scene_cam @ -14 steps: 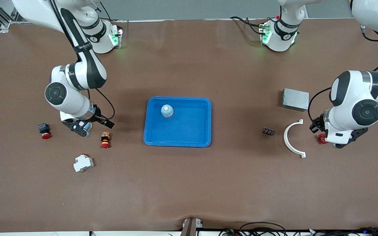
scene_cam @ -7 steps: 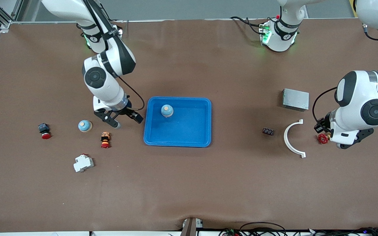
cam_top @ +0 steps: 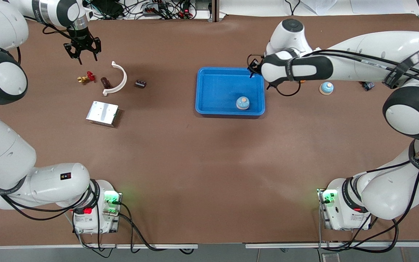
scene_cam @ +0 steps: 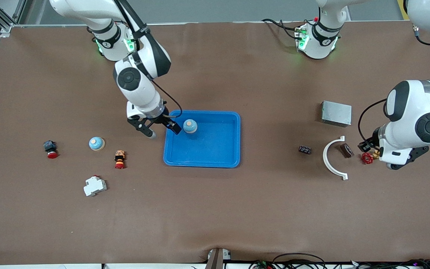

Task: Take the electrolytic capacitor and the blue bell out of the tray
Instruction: 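Lower the capacitor inside the arc while the right gripper grasps the second bell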

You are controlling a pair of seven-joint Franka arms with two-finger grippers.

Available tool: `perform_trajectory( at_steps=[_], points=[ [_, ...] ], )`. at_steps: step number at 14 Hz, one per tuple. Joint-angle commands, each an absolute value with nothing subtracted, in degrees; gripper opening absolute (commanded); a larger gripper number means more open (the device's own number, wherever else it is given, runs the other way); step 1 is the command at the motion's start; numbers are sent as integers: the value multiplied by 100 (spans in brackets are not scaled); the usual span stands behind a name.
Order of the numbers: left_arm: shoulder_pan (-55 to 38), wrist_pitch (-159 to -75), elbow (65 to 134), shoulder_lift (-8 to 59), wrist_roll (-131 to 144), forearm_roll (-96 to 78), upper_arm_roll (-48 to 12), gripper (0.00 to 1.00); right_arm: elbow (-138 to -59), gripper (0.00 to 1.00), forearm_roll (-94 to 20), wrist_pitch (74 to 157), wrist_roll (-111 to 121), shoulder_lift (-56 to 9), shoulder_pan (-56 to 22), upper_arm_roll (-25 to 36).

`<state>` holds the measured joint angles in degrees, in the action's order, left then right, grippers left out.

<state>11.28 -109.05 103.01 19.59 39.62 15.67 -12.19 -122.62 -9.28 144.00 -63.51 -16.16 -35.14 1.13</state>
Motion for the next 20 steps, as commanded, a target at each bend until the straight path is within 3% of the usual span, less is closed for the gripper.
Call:
perform_trajectory(
  at_steps=[1,12,20],
  points=[
    [1195,-10872,10310,1811,3858,1441,-1292,99,-12208,100,-1037,14493,-6608,-1845,-3787,158],
    [1195,-10925,10310,2021,3858,1441,-1292,92,-11558,100,-958,14467,-7497,-2751,-4394,193],
    [1099,-10934,10108,2030,3911,1433,-1292,97,-11373,100,-756,14476,-7506,-3085,-4386,229]
  ],
)
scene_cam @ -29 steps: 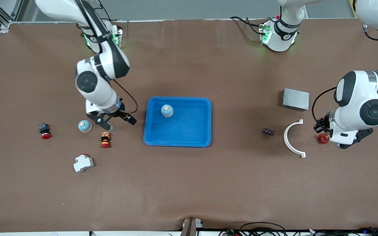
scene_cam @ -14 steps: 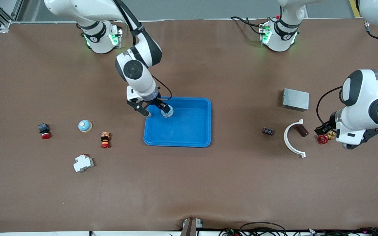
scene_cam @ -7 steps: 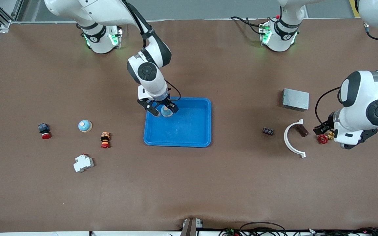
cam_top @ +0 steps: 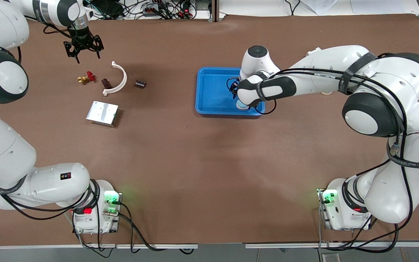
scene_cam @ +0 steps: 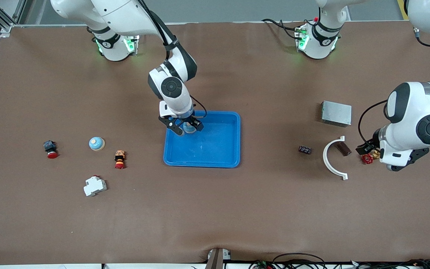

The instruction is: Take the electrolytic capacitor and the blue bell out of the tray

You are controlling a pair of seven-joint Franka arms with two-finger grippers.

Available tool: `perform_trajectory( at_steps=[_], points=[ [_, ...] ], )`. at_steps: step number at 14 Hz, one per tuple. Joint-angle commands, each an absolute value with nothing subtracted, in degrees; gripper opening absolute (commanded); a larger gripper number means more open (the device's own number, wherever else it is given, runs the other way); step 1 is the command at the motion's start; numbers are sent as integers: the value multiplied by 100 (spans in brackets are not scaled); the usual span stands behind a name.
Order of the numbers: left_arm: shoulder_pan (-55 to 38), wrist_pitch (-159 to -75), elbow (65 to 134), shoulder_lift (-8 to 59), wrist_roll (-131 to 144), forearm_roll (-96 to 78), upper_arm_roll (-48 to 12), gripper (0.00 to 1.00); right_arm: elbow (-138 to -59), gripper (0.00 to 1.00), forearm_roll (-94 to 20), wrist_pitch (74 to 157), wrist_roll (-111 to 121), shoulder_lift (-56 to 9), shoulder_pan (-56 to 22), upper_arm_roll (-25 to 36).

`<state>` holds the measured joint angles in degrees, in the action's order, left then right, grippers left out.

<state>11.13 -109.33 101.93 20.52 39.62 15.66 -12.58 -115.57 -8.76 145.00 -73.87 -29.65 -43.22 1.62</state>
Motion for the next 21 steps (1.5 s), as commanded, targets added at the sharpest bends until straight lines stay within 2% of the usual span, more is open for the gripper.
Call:
perform_trajectory(
  at_steps=[1,9,11,12,15,16,21],
  points=[
    [1064,-10925,10073,2030,3911,1433,-1292,100,-11347,100,-747,14476,-7506,-3094,-4394,246],
    [1072,-10881,9949,2066,4017,1354,-1397,100,-11259,99,-738,14476,-7497,-3217,-4386,246],
    [1072,-10872,9914,2022,4008,1354,-1406,100,-11241,85,-729,14476,-7497,-3217,-4386,246],
    [1072,-10846,9853,2021,3999,1354,-1406,100,-11224,74,-729,14476,-7497,-3217,-4386,237],
    [1098,-10793,9826,1986,3973,1354,-1502,100,-11171,3,-703,14476,-7497,-3252,-4386,237],
    [1107,-10793,9826,1952,3964,1354,-1520,100,-11162,0,-703,14476,-7497,-3252,-4386,237],
    [1099,-10732,9756,1793,3946,1362,-1538,100,-11162,0,-703,14476,-7497,-3252,-4395,237]
  ],
)
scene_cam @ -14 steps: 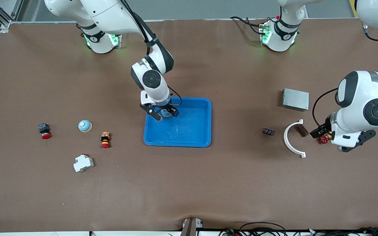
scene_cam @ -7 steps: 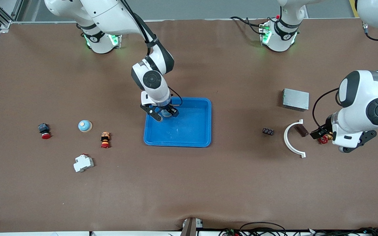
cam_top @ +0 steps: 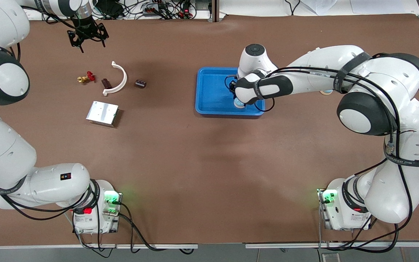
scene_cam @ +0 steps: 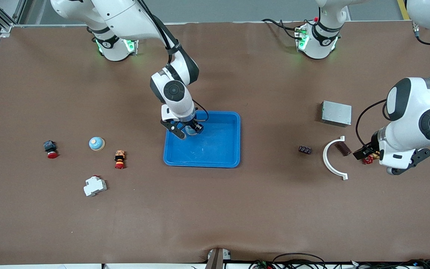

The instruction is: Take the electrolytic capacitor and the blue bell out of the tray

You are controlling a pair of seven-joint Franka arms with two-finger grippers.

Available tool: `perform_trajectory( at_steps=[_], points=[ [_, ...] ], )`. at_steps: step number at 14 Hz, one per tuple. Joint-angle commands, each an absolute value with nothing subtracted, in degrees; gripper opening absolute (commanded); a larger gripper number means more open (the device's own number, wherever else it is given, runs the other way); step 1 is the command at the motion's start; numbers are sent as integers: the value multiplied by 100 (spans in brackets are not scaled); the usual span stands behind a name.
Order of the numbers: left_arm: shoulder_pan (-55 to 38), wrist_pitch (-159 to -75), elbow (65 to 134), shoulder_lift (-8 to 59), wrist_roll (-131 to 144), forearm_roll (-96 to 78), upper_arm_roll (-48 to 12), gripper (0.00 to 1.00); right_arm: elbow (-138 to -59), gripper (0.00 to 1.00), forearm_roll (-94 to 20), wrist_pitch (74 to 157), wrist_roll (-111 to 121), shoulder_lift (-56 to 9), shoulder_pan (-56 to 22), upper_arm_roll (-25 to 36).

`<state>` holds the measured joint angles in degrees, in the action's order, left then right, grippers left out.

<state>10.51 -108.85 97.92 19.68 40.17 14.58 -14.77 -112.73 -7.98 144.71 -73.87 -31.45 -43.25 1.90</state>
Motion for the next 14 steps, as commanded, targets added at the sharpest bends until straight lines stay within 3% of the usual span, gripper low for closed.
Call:
perform_trajectory(
  at_steps=[1,5,10,14],
  points=[
    [1099,-10627,9678,1758,3851,1362,-1547,100,-11162,0,-703,14476,-7497,-3252,-4395,237],
    [1160,-10074,9010,1749,3156,1345,-1564,100,-11040,0,-712,14370,-7471,-3243,-4386,237],
    [1195,-9800,8570,1600,2727,1345,-1582,100,-10214,0,-703,12923,-7418,-3217,-4202,246],
    [1327,-9756,8377,1319,1892,1231,-1538,100,-10090,0,-527,12605,-6630,-3094,-3702,246]
  ],
)
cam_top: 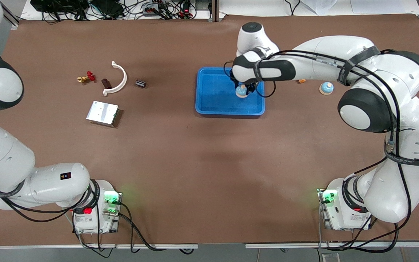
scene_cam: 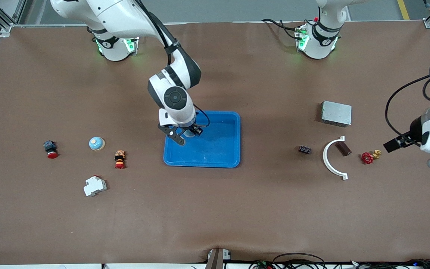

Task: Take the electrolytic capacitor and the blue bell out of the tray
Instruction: 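Return the left arm to rest while the right gripper carries the bell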

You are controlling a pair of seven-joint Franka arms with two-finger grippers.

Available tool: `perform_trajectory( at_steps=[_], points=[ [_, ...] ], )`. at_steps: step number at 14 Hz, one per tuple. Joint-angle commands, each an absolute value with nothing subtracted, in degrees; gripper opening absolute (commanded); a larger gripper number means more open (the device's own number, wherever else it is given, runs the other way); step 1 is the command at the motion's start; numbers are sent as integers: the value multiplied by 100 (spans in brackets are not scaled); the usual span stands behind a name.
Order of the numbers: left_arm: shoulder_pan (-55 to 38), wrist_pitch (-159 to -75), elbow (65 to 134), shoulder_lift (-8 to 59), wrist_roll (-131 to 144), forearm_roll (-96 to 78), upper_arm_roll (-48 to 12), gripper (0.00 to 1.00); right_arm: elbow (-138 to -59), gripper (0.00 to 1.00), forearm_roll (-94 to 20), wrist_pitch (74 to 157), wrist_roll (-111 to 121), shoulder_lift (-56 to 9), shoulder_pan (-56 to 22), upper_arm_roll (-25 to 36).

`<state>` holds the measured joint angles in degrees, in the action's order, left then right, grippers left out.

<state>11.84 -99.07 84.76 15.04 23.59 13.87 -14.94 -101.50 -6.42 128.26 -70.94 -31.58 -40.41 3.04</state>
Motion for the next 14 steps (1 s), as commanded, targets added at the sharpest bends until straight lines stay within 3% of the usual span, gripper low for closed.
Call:
perform_trajectory(
  at_steps=[1,14],
  points=[
    [1336,-9738,8359,1257,1611,1222,-1538,100,-10081,0,-527,12438,-6270,-3033,-3491,237],
    [1837,-9133,8341,317,229,326,-1512,100,-10134,0,-466,11689,-1426,-2259,-1179,237]
  ],
)
